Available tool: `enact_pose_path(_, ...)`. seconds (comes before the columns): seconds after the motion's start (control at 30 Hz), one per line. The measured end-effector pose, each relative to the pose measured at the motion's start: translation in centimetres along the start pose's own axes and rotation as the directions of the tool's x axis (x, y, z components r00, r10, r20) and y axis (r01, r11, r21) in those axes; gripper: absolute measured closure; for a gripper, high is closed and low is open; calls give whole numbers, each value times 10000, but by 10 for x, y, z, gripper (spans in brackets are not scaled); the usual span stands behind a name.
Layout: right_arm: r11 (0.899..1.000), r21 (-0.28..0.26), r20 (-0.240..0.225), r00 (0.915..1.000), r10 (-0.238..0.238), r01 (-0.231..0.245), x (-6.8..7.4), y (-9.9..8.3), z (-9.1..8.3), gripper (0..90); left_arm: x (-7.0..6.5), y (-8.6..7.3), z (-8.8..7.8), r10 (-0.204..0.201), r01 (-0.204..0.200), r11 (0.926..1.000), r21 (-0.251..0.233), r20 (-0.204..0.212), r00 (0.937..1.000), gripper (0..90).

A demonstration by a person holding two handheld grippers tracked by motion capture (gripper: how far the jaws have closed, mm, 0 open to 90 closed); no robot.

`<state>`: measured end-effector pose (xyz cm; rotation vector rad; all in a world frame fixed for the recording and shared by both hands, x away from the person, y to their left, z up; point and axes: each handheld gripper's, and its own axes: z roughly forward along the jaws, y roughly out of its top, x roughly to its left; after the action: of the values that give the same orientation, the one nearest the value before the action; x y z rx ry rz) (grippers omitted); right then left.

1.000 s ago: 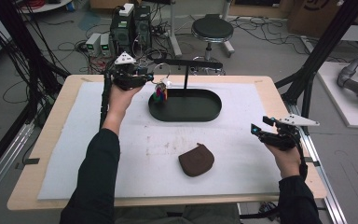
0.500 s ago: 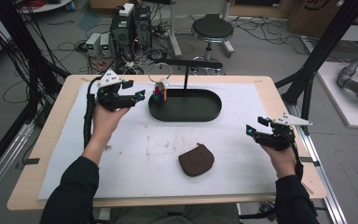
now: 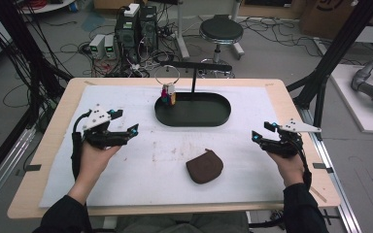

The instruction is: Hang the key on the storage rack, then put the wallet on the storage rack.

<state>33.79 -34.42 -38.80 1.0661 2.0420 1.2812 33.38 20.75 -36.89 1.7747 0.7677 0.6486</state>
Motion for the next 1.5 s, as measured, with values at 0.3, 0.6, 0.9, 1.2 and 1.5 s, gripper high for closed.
enact_pose_path(0.3, 9999, -113, 70, 9999, 114, -113, 0, -2, -1, 347, 8, -22, -5, -270, 278, 9995, 153, -463, 9986, 229)
enact_pose_path(0.6, 9998, -181, 43, 9999, 127, -126, 1, -4, -1, 334, 8, -25, -5, -8, 7, 10000, -82, -139, 9999, 229)
enact_pose_path(0.9, 9995, -264, -716, 9972, -203, 185, 13, -7, 2, 313, 1, -25, -1, 359, -357, 9993, -81, 170, 9992, 229)
enact_pose_path(1.2, 9918, 346, -2906, 9508, -1078, 1230, 40, -11, 16, 313, -1, -26, 3, 292, -286, 9995, -149, 396, 9988, 229)
enact_pose_path(1.5, 9683, 704, -4561, 8711, -1823, 2396, 57, -16, 24, 351, 0, -27, 3, 140, -132, 9997, -205, 392, 9991, 229)
